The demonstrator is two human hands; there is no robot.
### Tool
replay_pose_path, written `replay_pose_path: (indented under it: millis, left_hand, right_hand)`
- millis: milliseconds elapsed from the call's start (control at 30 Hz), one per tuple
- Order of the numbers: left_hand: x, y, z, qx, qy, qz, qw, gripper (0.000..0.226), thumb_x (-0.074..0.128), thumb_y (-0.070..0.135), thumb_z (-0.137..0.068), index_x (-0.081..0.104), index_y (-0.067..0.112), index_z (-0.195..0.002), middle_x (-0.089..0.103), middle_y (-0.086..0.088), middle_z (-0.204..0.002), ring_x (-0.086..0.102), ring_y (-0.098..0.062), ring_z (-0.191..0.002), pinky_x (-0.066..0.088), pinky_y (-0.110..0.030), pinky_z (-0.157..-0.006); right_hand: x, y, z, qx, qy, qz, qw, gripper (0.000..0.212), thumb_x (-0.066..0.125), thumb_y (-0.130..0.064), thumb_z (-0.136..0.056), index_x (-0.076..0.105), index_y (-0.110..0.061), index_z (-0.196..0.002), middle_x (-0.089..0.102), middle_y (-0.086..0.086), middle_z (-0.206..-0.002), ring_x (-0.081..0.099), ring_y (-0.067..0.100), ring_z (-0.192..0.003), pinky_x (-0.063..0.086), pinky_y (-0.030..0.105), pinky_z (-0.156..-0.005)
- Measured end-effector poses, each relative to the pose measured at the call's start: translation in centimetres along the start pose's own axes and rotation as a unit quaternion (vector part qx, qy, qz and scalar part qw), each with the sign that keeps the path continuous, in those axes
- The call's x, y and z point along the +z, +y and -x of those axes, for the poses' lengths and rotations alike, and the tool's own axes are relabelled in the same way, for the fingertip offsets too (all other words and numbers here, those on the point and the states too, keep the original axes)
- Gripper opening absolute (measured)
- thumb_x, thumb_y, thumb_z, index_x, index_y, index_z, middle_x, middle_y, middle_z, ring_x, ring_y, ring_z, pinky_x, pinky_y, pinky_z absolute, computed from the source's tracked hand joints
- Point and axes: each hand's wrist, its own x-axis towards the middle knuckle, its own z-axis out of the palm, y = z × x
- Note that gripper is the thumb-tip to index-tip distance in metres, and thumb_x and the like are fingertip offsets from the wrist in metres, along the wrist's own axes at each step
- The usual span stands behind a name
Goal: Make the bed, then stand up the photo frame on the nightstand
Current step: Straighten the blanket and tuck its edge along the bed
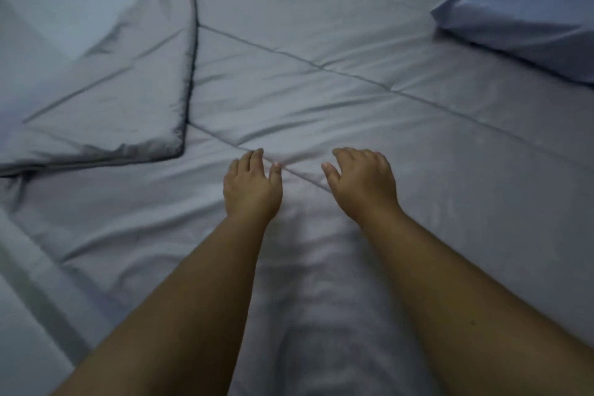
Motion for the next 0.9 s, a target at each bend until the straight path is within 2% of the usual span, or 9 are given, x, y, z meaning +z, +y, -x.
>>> replay_pose_path:
  millis: [233,333,500,667,900]
  left_hand:
    - [-3.3,-10.4,-7.8,-0.022,-0.005,-0.015,1.0,0.058,0.03,0.046,-0.097,0.024,0.021,-0.15,0.021,-0.001,-0.159,0.012,-0.027,-0.148,0.008,-0.039,-0.121]
    - [-5.3,-14.5,-11.8,-0.005,-0.008,-0.032,0.999,0.059,0.029,0.047,-0.098,0.02,0.023,-0.151,0.016,0.001,-0.161,0.005,-0.026,-0.149,0.003,-0.041,-0.122]
    - [-7.7,-19.8,-17.7,0.045,-0.016,-0.069,0.996,0.059,0.026,0.048,-0.098,0.013,0.028,-0.152,0.008,0.007,-0.162,-0.004,-0.022,-0.15,-0.005,-0.039,-0.121]
    - [-8.8,-22.0,-21.2,0.059,-0.046,-0.082,0.994,0.06,0.027,0.049,-0.097,0.011,0.03,-0.152,0.006,0.008,-0.162,-0.002,-0.021,-0.15,-0.004,-0.039,-0.121]
    - [-10.5,-22.1,-21.8,0.041,-0.064,-0.052,0.996,0.059,0.024,0.049,-0.097,0.012,0.03,-0.152,0.006,0.007,-0.162,-0.001,-0.02,-0.15,-0.002,-0.039,-0.122]
  right_hand:
    - [6.9,-10.8,-6.6,-0.01,-0.018,0.004,1.0,0.044,0.042,-0.038,-0.084,0.069,-0.006,-0.096,0.072,0.013,-0.091,0.065,0.035,-0.078,0.05,0.042,-0.078]
    - [9.6,-15.9,-9.9,0.003,-0.012,-0.008,1.0,0.042,0.045,-0.037,-0.082,0.07,-0.006,-0.095,0.072,0.014,-0.09,0.066,0.035,-0.079,0.051,0.041,-0.077]
    - [13.0,-22.4,-15.3,-0.012,-0.027,0.005,1.0,0.044,0.045,-0.038,-0.082,0.069,-0.007,-0.101,0.072,0.013,-0.099,0.067,0.034,-0.086,0.05,0.045,-0.084]
    - [13.3,-25.4,-19.0,-0.011,-0.043,0.004,0.999,0.049,0.041,-0.041,-0.084,0.068,-0.006,-0.105,0.072,0.014,-0.104,0.067,0.034,-0.091,0.048,0.046,-0.087]
    - [11.4,-26.7,-20.2,-0.023,-0.064,0.011,0.998,0.049,0.04,-0.042,-0.085,0.068,-0.007,-0.105,0.072,0.013,-0.103,0.066,0.033,-0.09,0.049,0.046,-0.087]
